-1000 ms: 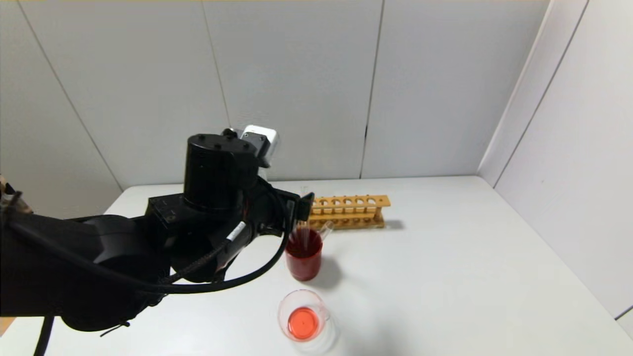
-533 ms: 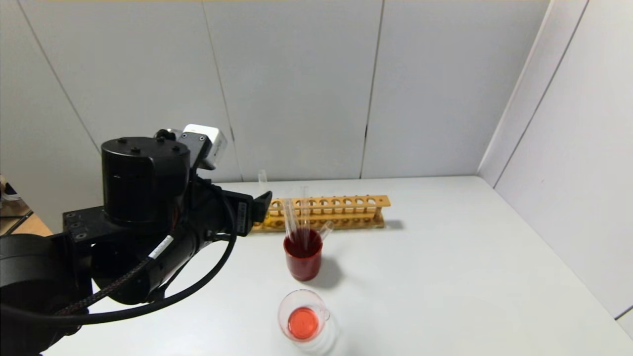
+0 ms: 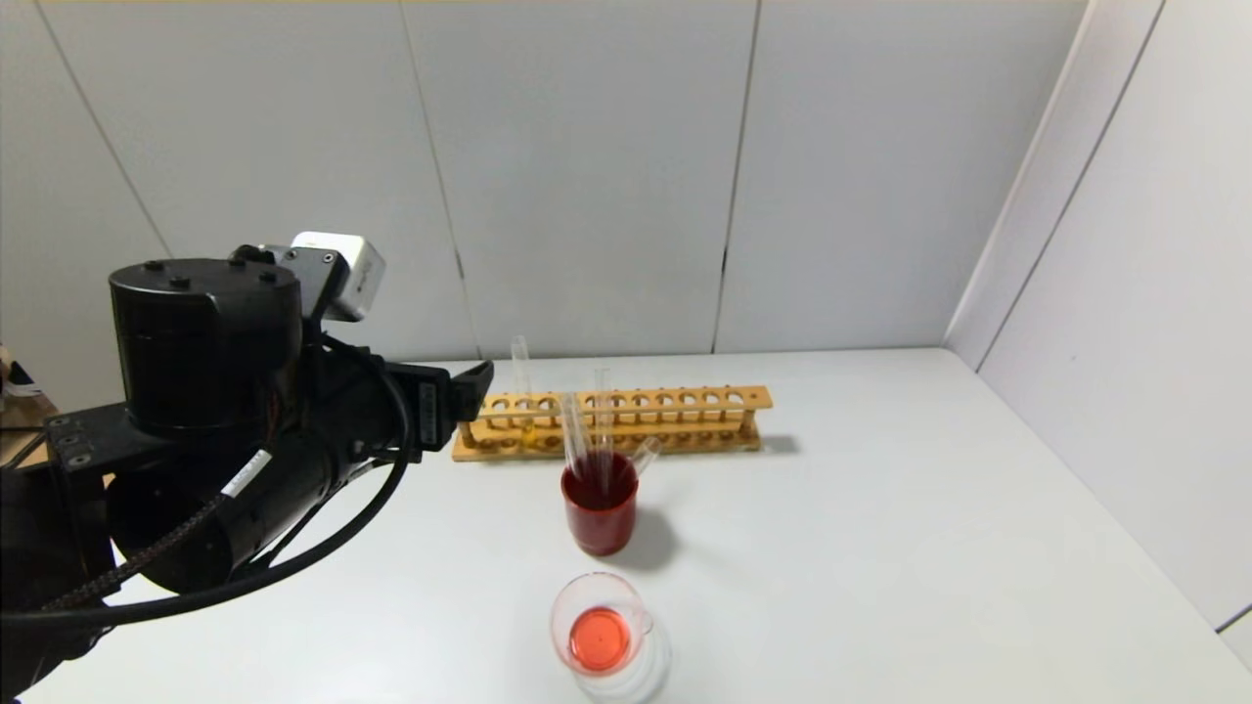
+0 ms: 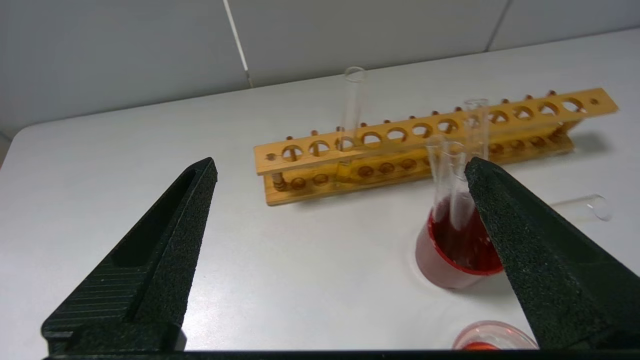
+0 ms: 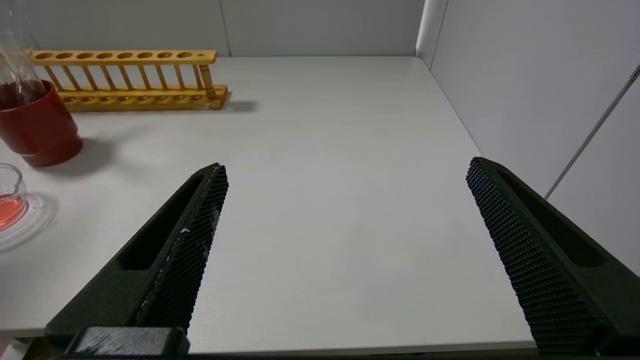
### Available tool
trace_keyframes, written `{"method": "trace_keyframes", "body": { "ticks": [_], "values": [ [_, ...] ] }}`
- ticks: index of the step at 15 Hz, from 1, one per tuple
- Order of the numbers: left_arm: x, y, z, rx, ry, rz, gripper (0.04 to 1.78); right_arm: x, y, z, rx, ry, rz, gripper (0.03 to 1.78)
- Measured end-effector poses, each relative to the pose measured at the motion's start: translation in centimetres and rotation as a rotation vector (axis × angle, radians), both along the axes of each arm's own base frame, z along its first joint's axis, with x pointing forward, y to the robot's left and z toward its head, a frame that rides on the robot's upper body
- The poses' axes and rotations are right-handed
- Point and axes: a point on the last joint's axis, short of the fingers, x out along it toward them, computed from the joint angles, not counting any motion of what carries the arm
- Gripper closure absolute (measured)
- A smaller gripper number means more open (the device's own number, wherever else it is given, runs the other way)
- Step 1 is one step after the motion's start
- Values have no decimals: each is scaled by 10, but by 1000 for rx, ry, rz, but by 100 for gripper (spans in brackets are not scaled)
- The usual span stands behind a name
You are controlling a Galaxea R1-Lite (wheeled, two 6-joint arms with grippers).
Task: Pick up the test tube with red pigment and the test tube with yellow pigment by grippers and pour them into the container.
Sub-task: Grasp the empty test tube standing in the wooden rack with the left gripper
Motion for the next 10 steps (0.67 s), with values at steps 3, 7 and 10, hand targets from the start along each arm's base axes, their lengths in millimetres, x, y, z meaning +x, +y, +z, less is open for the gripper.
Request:
{"method": "trace_keyframes", "body": {
  "ticks": [3, 7, 10],
  "values": [
    [13, 3, -2, -41, -3, 30, 7, 0, 0, 0, 0, 0, 0, 7],
    [17, 3, -9, -79, 3, 25, 7, 0, 0, 0, 0, 0, 1, 7],
    [14, 5, -20, -81, 32, 33, 7, 0, 0, 0, 0, 0, 1, 7]
  ]
}}
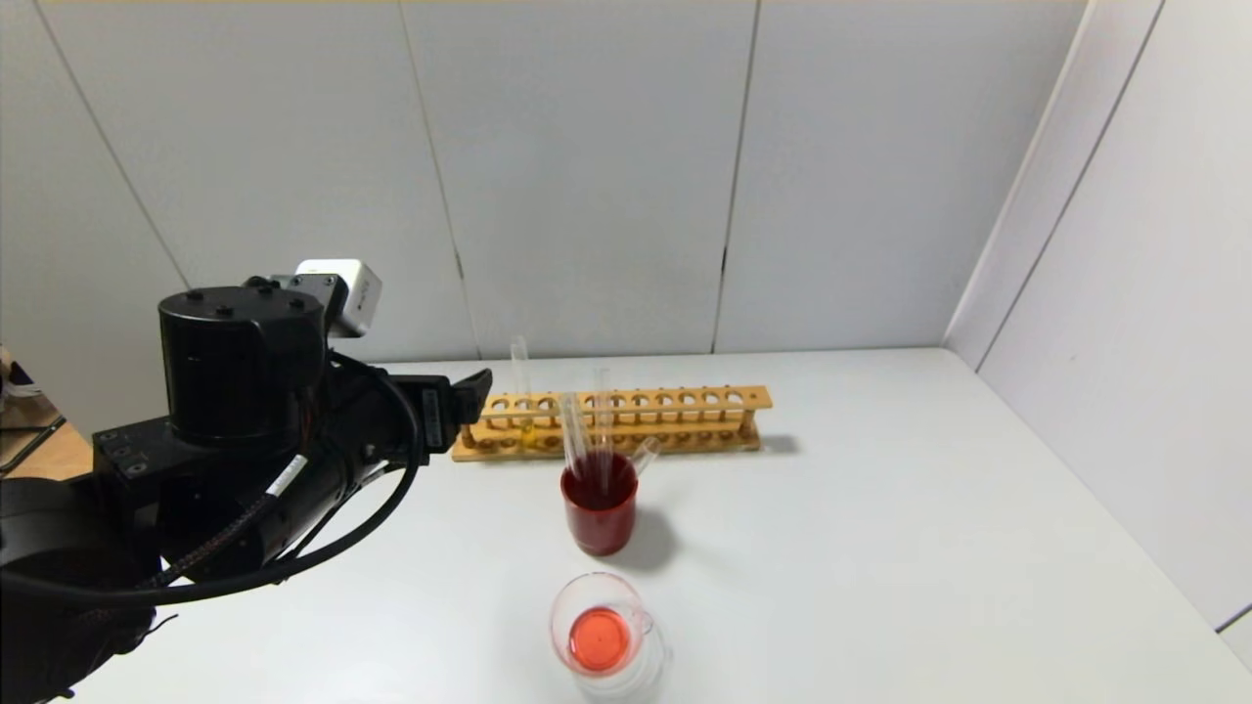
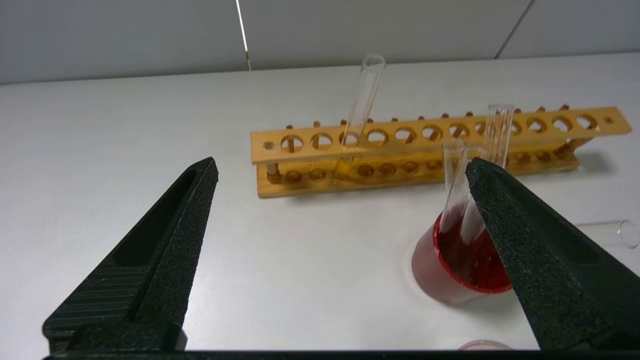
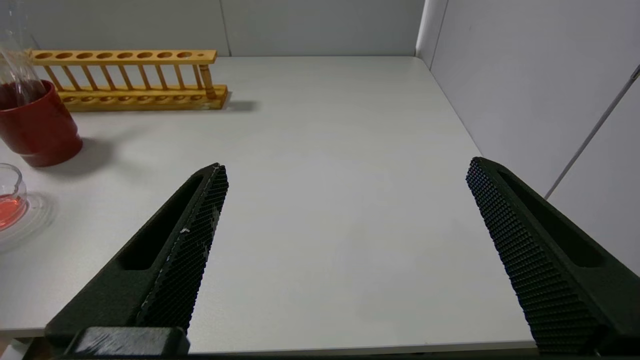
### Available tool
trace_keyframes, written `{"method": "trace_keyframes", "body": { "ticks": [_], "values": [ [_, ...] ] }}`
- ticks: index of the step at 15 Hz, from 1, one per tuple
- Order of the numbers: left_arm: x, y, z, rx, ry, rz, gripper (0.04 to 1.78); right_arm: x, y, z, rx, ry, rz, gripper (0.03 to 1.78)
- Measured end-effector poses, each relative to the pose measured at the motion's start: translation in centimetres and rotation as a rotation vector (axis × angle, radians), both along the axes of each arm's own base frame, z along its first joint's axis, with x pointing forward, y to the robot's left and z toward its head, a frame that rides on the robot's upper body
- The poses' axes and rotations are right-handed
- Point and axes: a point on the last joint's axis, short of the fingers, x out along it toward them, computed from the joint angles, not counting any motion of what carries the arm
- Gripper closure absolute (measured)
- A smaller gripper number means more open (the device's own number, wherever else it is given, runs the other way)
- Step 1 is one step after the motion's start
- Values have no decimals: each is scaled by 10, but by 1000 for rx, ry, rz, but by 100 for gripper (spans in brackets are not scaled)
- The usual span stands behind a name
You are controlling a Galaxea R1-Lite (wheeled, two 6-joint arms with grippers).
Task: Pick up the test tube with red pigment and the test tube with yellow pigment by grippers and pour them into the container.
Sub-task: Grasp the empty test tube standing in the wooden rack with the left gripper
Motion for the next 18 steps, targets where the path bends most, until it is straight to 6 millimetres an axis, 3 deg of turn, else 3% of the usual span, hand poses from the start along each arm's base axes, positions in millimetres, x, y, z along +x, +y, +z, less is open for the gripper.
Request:
{"method": "trace_keyframes", "body": {
  "ticks": [6, 13, 18],
  "values": [
    [2, 1, -18, -5, 56, 28, 7, 0, 0, 0, 0, 0, -1, 7],
    [53, -8, -39, -33, -6, 38, 7, 0, 0, 0, 0, 0, 0, 7],
    [70, -6, -53, -37, 34, -2, 7, 0, 0, 0, 0, 0, -1, 7]
  ]
}}
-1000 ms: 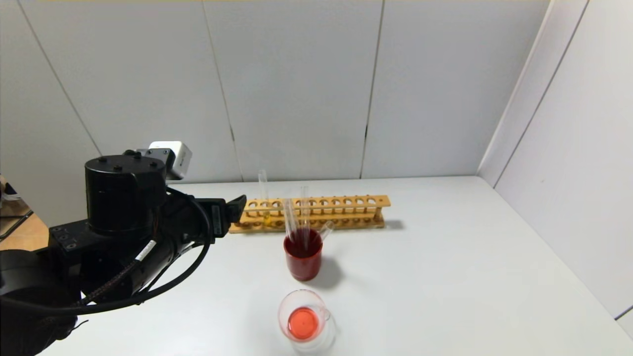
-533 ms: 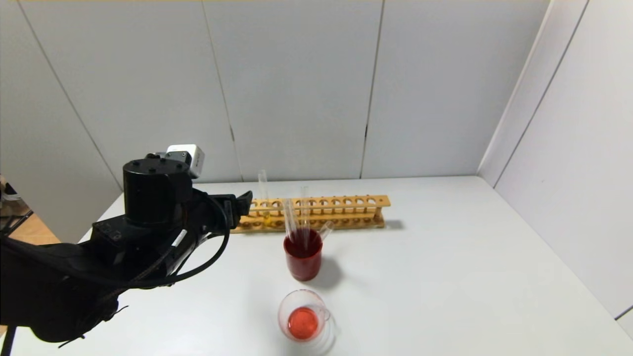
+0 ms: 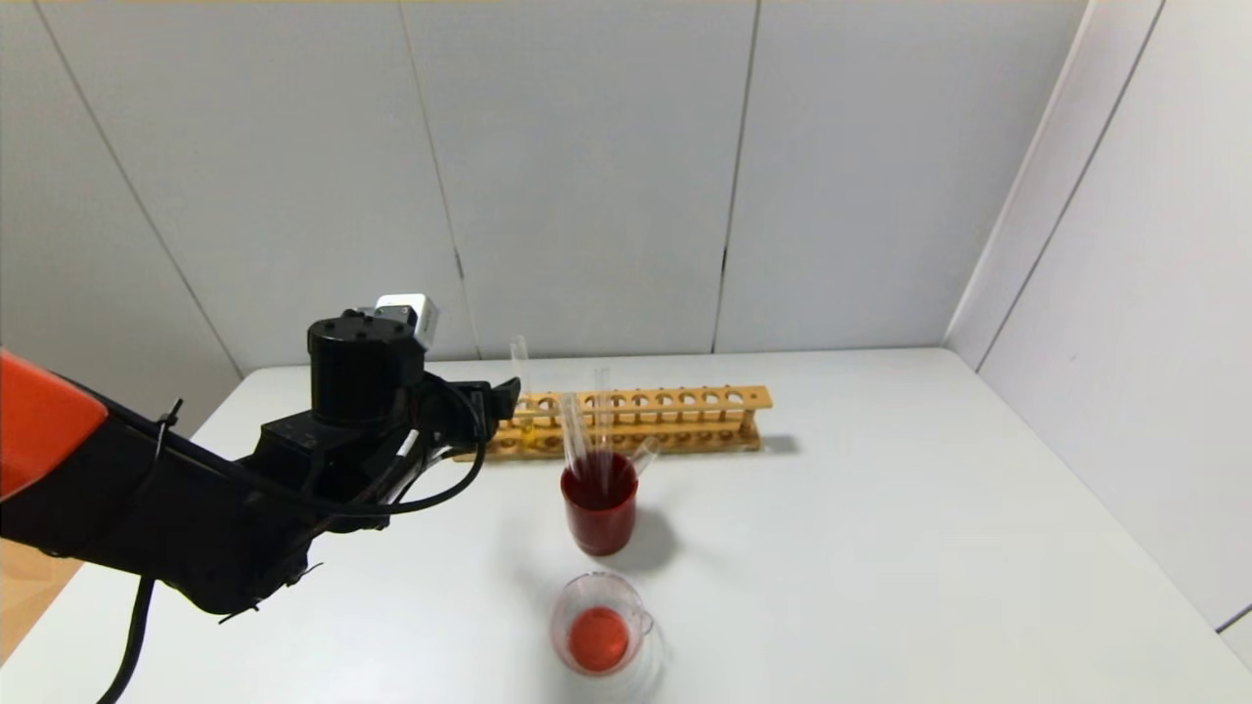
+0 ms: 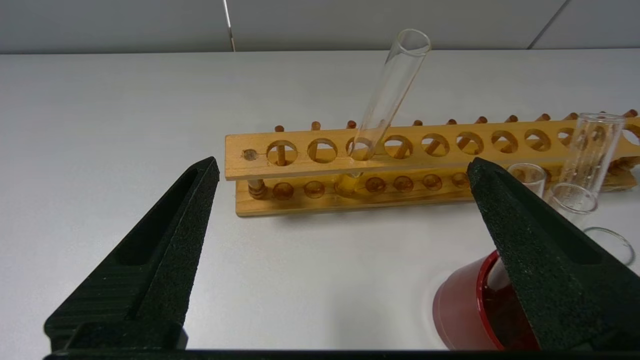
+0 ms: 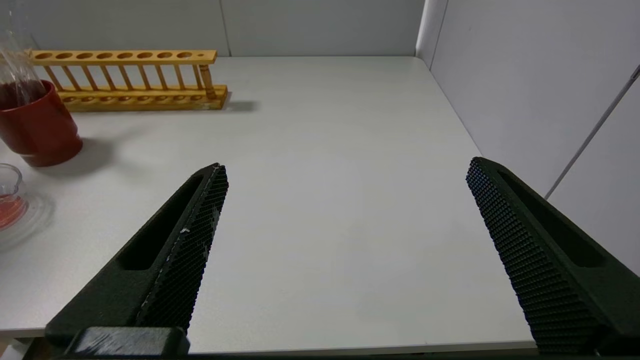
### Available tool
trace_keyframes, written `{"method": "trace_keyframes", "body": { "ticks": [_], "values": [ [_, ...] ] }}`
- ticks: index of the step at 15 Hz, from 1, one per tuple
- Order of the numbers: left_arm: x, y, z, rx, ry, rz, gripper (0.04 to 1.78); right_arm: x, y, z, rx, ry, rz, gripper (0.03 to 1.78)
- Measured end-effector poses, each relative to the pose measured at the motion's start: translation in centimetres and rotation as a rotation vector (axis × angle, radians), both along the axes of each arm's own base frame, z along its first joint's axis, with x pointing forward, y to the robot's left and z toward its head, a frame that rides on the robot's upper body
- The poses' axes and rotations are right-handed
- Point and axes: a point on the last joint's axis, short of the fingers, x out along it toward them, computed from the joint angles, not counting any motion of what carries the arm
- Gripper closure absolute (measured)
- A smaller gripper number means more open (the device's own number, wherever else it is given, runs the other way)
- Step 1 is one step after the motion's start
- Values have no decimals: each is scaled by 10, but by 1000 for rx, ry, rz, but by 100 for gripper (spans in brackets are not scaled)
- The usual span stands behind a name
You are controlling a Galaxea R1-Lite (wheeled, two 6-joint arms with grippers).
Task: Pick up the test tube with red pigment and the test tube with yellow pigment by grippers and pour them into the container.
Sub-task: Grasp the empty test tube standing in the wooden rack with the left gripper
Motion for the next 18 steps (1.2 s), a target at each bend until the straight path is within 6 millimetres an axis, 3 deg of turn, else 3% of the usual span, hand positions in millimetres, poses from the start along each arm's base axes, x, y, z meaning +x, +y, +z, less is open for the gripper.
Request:
{"method": "trace_keyframes", "body": {
  "ticks": [6, 18],
  "values": [
    [26, -10, -11, 3, 7, 0, 7, 0, 0, 0, 0, -1, 1, 7],
    [59, -22, -29, 24, 17, -42, 7, 0, 0, 0, 0, 0, 0, 7]
  ]
}}
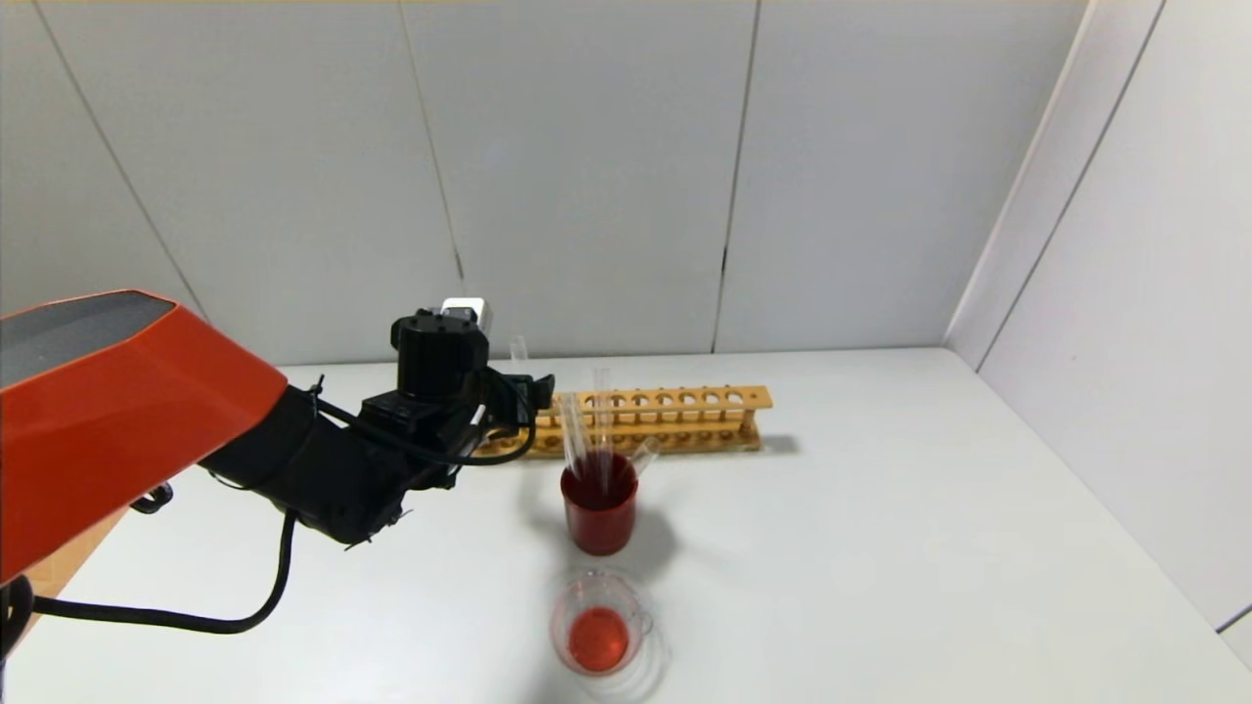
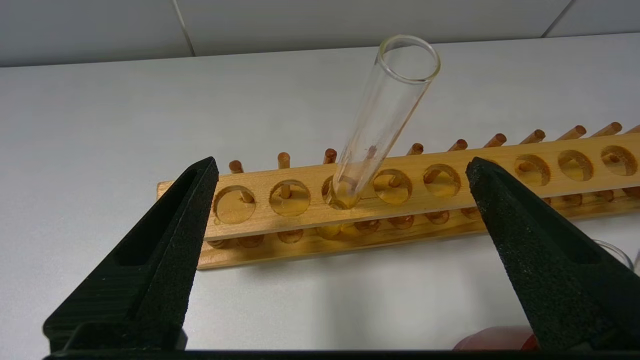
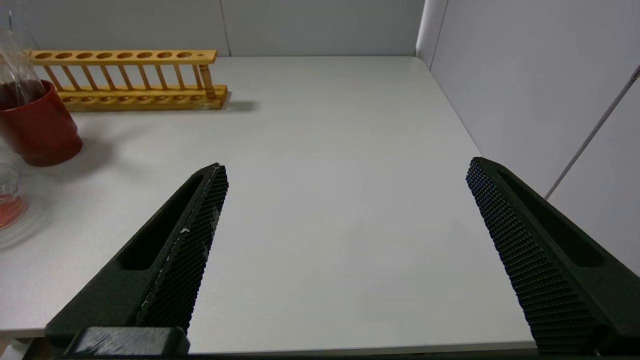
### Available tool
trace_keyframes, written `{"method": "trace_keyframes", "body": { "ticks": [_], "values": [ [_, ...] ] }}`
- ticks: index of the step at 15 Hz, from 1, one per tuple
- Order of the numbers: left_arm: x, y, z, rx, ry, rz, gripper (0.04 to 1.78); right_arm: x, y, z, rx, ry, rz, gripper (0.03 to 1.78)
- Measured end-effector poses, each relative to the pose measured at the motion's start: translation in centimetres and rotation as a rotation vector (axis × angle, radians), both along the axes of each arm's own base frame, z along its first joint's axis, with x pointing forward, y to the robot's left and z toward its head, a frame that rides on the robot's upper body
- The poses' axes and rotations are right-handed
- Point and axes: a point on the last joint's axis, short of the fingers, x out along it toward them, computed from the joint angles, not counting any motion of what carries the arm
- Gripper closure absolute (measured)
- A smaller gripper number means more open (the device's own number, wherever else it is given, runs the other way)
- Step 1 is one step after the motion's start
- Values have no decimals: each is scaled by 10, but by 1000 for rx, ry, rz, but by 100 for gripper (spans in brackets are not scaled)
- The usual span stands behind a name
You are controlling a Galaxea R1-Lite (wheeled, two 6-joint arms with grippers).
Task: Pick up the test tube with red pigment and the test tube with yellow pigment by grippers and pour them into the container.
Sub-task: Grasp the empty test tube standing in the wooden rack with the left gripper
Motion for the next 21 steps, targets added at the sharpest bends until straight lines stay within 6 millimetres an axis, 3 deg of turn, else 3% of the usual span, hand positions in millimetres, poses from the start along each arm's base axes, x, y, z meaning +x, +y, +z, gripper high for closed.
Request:
{"method": "trace_keyframes", "body": {
  "ticks": [11, 14, 19, 21],
  "values": [
    [16, -1, -13, 0, 12, -6, 13, 0, 0, 0, 0, 0, 0, 7],
    [19, -3, -14, -3, 11, -11, 43, 0, 0, 0, 0, 0, 0, 7],
    [22, -4, -17, 0, 14, -12, 130, 0, 0, 0, 0, 0, 0, 7],
    [22, -5, -18, 6, 19, -14, 151, 0, 0, 0, 0, 0, 1, 7]
  ]
}}
